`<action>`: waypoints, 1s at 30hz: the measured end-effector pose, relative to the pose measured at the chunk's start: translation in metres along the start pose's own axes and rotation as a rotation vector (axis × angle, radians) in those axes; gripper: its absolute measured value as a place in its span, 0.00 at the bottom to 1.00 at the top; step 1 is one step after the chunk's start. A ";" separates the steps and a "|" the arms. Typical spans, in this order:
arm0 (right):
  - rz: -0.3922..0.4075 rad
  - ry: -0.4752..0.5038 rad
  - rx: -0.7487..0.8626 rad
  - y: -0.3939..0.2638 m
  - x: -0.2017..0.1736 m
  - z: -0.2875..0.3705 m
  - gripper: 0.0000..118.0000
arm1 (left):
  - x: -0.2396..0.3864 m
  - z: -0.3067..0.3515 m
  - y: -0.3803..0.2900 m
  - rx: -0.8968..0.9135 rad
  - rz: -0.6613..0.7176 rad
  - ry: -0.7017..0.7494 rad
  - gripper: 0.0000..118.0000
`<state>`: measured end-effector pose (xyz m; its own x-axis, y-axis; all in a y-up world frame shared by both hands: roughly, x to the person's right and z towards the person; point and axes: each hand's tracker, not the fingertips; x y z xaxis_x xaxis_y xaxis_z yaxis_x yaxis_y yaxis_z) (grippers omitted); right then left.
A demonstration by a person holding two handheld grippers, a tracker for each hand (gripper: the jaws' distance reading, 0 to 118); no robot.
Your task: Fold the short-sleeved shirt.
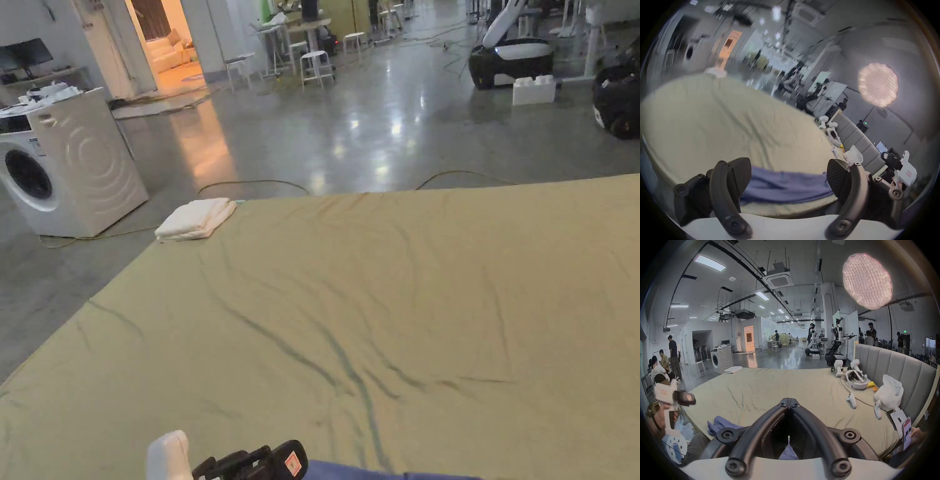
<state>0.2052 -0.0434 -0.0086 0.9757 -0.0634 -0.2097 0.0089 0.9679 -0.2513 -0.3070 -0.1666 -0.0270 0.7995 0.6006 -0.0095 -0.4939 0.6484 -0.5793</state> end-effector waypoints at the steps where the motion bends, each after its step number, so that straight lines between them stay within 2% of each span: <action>1: -0.010 0.000 -0.014 -0.003 0.002 -0.001 0.00 | -0.017 -0.010 -0.004 -0.031 0.062 0.033 0.85; 4: -0.040 0.008 -0.052 -0.009 0.005 -0.006 0.00 | -0.059 -0.036 -0.020 -0.076 0.209 0.071 0.85; 6: -0.059 0.012 -0.079 -0.012 0.007 -0.010 0.00 | -0.075 -0.054 -0.029 -0.114 0.241 0.094 0.85; 9: -0.070 0.006 -0.101 -0.015 0.008 -0.014 0.00 | -0.086 -0.080 -0.040 -0.160 0.270 0.080 0.85; 11: -0.075 0.002 -0.116 -0.017 0.009 -0.017 0.00 | -0.094 -0.095 -0.046 -0.178 0.372 0.033 0.85; 15: -0.094 -0.003 -0.141 -0.021 0.011 -0.019 0.00 | -0.099 -0.106 -0.045 -0.078 0.481 -0.002 0.82; 16: -0.101 -0.003 -0.146 -0.022 0.007 -0.014 0.00 | -0.099 -0.109 -0.044 -0.090 0.484 -0.004 0.77; 17: -0.111 0.000 -0.154 -0.023 0.008 -0.015 0.00 | -0.099 -0.112 -0.043 -0.097 0.478 -0.003 0.67; 19: -0.129 -0.003 -0.165 -0.024 0.010 -0.017 0.00 | -0.099 -0.120 -0.045 -0.128 0.471 0.029 0.23; 20: -0.137 -0.004 -0.171 -0.024 0.011 -0.017 0.00 | -0.099 -0.124 -0.049 -0.164 0.484 0.052 0.17; 22: -0.144 -0.008 -0.175 -0.025 0.012 -0.017 0.00 | -0.101 -0.123 -0.053 -0.133 0.495 0.008 0.14; 27: -0.155 -0.021 -0.188 -0.025 0.016 -0.020 0.00 | -0.090 -0.103 -0.050 0.005 0.483 0.076 0.12; 30: -0.153 -0.020 -0.189 -0.024 0.017 -0.021 0.00 | -0.092 -0.077 -0.038 0.049 0.499 0.045 0.12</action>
<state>0.2170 -0.0732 -0.0259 0.9702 -0.1995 -0.1376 0.1179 0.8845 -0.4514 -0.3356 -0.2827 -0.0674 0.4751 0.8229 -0.3117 -0.8346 0.3092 -0.4558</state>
